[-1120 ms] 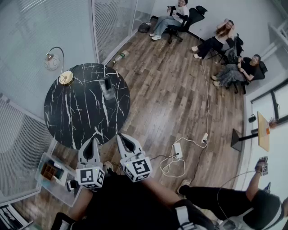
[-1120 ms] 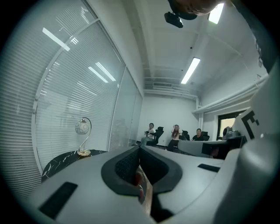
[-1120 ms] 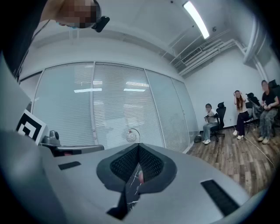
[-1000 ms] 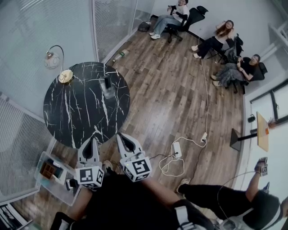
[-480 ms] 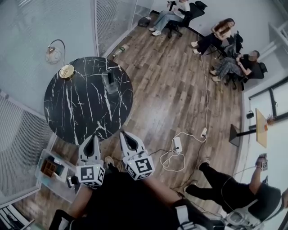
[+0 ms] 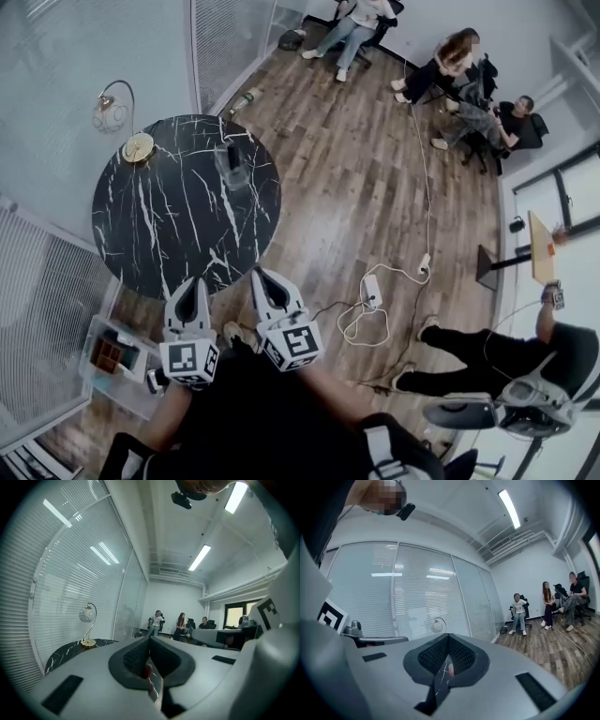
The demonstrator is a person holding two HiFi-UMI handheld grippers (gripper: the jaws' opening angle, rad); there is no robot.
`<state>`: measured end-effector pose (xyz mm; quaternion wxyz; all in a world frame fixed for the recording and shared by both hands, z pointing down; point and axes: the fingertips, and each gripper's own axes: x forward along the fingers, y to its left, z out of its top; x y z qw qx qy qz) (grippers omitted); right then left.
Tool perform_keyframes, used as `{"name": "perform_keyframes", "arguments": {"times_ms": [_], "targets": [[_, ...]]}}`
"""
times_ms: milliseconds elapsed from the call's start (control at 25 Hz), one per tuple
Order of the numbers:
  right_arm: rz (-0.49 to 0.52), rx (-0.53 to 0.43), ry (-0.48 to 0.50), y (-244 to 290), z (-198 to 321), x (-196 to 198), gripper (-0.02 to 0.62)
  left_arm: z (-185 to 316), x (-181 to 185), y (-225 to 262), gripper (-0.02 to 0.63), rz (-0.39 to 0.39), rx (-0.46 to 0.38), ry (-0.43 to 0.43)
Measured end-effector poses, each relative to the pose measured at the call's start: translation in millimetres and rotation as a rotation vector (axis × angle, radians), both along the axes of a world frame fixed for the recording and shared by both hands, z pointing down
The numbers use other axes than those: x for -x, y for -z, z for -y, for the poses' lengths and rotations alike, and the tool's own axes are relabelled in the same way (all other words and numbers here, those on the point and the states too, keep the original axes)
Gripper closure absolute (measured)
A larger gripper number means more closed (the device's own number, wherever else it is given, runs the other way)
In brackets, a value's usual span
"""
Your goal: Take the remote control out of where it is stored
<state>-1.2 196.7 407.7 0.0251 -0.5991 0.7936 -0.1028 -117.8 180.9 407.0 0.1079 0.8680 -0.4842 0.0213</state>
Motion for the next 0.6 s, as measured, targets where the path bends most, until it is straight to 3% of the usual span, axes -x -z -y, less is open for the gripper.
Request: {"name": "perform_keyframes", "arguments": {"times_ms": [320,600], "targets": [[-0.025,0.019,-0.021,-4,6,-6,0.594,7,-5,-5,0.598,-0.012,0.011,-0.020],[-0.016,0.022,-0.004,-11,43,-35,0.594,39,-33,-11,0.598,-0.010,0.015,-0.002]]}}
